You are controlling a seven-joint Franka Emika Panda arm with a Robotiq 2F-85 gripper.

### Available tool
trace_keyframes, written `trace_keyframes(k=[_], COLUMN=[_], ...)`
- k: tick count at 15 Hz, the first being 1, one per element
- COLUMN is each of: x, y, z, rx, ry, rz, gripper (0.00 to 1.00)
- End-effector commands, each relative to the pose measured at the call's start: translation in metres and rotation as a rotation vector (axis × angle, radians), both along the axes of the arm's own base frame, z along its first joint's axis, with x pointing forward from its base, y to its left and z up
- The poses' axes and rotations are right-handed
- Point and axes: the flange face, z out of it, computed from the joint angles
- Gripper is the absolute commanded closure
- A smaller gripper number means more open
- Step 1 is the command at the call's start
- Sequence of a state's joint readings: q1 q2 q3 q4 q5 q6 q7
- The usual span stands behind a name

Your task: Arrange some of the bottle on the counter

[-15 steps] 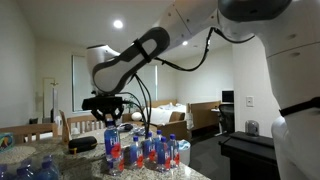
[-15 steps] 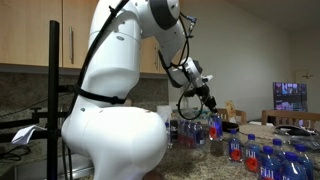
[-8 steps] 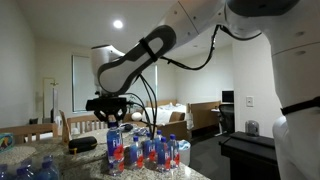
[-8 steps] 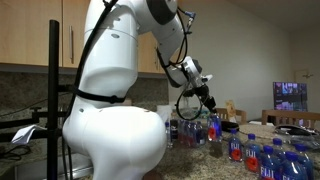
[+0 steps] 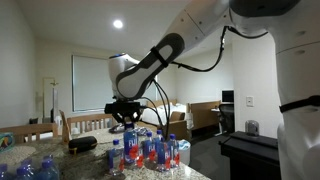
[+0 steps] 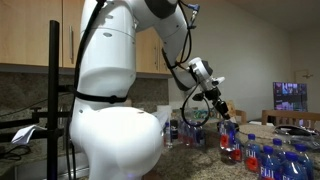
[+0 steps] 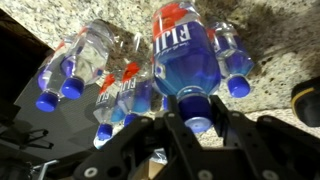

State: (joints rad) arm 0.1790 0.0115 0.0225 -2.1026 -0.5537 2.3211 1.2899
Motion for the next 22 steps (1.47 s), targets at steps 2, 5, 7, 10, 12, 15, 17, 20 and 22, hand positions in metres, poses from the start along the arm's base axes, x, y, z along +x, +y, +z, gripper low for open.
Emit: trace_keyframes(k=[2, 5, 7, 10, 12, 15, 17, 20, 22], x=[-0.026, -0.035, -0.039, -0.047, -0.05, -0.054, -0.055, -0.058, -0.061], y=[-0.048, -0.064, -0.072, -0.085, -0.092, -0.105, -0.112, -0.121, -0.126], z=[-0.006, -0.032, -0.048, -0.063, -0.068, -0.07, -0.072, -0.079, -0.085], rx=[0.006, -0.011, -0.004, -0.006, -0.007, -0.006, -0.005, -0.012, -0.025], ry=[-0.005, 0.017, 0.033, 0.024, -0.001, -0.029, -0.034, -0.022, -0.001], rz=[0.02, 0.087, 0.165, 0.274, 0.308, 0.319, 0.315, 0.3, 0.296], gripper=[0.9, 0.9, 0.9, 0.9, 0.9, 0.9, 0.9, 0.9, 0.9])
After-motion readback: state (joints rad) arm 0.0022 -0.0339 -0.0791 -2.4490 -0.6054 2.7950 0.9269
